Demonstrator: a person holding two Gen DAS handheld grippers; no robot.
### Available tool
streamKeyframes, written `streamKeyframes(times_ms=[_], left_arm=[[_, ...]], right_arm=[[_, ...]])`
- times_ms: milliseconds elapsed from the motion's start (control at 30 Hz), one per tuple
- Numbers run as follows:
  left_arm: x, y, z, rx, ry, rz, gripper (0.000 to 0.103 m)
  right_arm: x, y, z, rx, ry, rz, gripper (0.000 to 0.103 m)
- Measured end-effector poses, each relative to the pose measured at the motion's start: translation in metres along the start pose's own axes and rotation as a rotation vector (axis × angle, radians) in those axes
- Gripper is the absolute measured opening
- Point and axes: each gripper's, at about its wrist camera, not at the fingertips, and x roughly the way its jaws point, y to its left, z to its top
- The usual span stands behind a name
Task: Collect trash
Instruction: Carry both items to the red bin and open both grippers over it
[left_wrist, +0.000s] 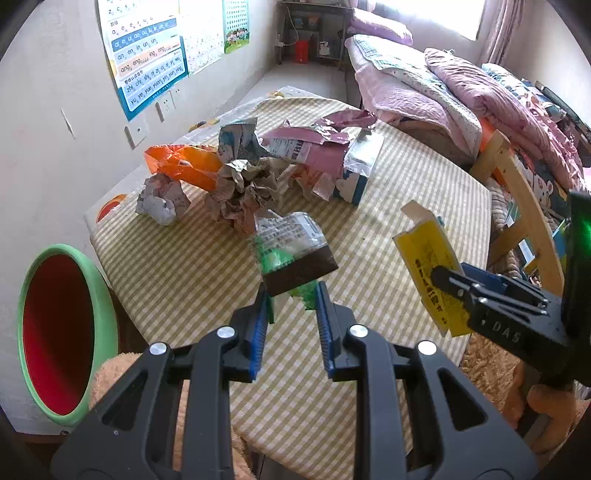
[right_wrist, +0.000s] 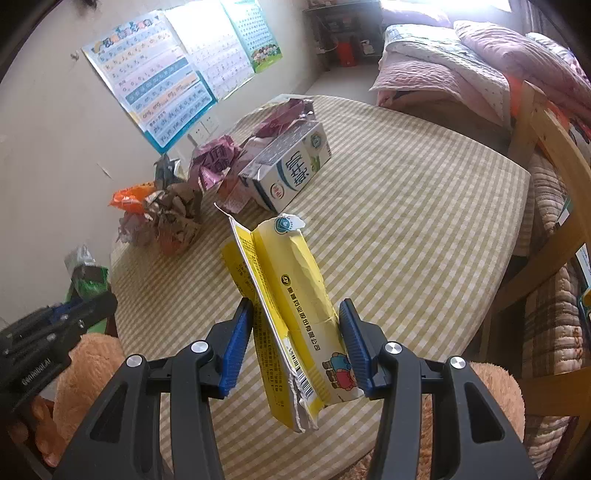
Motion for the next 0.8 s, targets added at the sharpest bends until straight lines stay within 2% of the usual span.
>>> streamKeyframes(times_ms=[433,800], left_arm=[[-0.011,0.034,-0.004,-0.057,-0.039,0.01,0.024],[-0.026,0.082,-0.012,-0.163,-0.073,-0.005,0.024]], right_arm=[[-0.001,0.043,-0.01,-0.09,0.028,-0.002,0.047],[-0.008,0.094,0.0,-0.179,0.015,0.012,0.047]])
